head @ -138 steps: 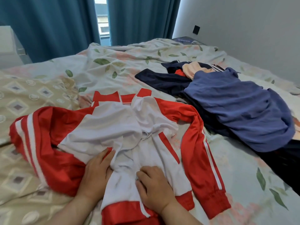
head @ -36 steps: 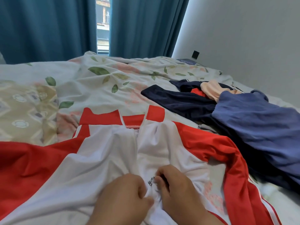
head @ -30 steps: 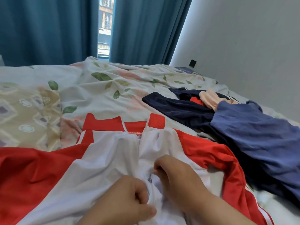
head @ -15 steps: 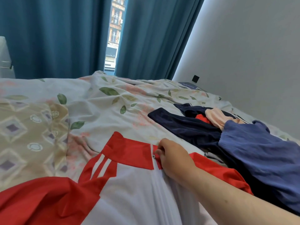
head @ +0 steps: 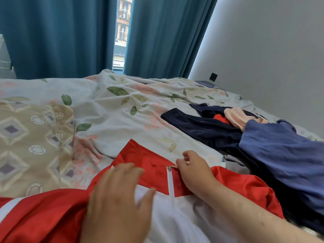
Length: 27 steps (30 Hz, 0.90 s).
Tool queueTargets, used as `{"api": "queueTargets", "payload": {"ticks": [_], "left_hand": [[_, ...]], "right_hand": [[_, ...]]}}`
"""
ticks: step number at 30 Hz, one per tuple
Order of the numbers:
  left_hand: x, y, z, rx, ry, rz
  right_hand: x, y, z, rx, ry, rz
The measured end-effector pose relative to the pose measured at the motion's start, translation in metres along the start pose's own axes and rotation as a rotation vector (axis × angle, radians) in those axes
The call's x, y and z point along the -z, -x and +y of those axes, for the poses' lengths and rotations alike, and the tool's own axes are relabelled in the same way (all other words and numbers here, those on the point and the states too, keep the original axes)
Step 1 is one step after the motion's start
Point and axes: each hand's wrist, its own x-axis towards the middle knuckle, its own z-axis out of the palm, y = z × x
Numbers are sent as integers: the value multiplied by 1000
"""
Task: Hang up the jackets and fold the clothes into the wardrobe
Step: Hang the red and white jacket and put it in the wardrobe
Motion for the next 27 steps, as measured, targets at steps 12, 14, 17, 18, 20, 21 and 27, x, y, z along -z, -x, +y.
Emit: {"api": "queueTargets", "payload": {"ticks": [12,14,17,18,20,21,27], "left_hand": [[-29,63,-68,167,-268,-115],[-35,63,-77,14,-107,16],[-26,60,-71,-242,134,36],[-18,58,-56,-361,76,-153],[-29,69,-62,-585,-19,-448],[-41,60,-62,-498,101,-655],[-33,56,-58,-125,422,105]], "right_hand": [[48,-12,-4,-30,178,-182],[58,-8,-6,-43,20,-107],[77,-4,-13,-127,-271,-96],[84,-3,-15,-180,-335,-117],[96,-2,-19,-296,-385,-161],[101,0,-19,-332,-397,-194],[107,22,-23,-51,-435,-205]]}}
